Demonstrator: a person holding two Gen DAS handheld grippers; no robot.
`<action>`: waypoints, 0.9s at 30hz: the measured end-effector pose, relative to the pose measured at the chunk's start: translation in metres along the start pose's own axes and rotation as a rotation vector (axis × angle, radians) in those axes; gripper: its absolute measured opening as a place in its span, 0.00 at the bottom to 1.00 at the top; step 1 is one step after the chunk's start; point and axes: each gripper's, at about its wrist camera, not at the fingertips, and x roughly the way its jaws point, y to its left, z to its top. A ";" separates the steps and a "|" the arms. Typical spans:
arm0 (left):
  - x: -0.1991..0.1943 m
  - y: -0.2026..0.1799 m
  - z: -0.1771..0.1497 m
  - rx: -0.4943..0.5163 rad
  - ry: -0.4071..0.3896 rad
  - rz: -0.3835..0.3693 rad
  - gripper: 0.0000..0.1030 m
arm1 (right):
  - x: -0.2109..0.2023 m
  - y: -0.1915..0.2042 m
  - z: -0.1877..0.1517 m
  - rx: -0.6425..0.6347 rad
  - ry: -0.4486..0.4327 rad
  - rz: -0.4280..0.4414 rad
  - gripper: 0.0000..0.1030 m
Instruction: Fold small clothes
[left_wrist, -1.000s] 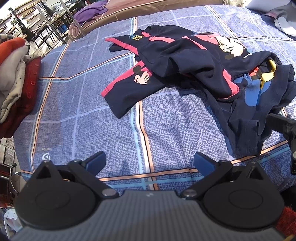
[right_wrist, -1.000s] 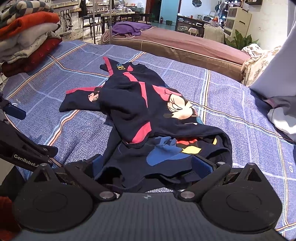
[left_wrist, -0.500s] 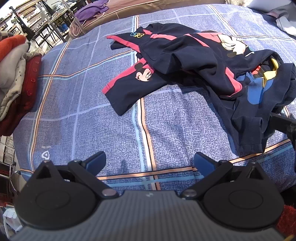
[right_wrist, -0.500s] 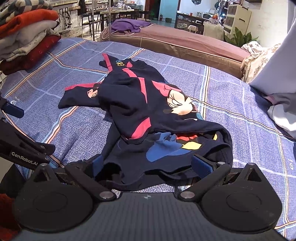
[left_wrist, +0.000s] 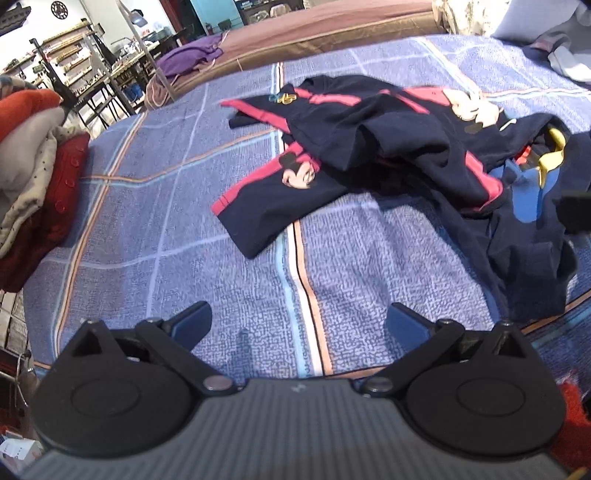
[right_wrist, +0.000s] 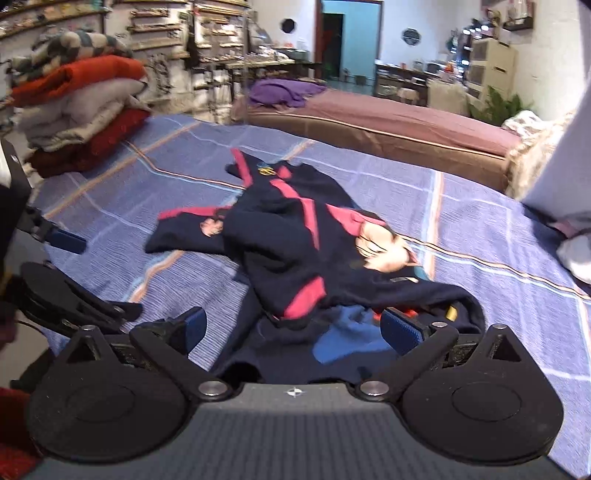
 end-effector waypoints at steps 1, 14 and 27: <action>0.005 0.001 -0.003 0.004 0.044 -0.010 0.99 | 0.005 0.001 0.003 -0.003 -0.006 0.010 1.00; 0.021 0.033 -0.020 -0.050 0.128 0.050 0.99 | 0.118 0.055 0.035 -0.321 -0.042 -0.032 0.32; 0.015 0.012 -0.016 -0.001 0.111 -0.029 1.00 | 0.063 -0.121 0.118 -0.324 -0.135 -0.425 0.12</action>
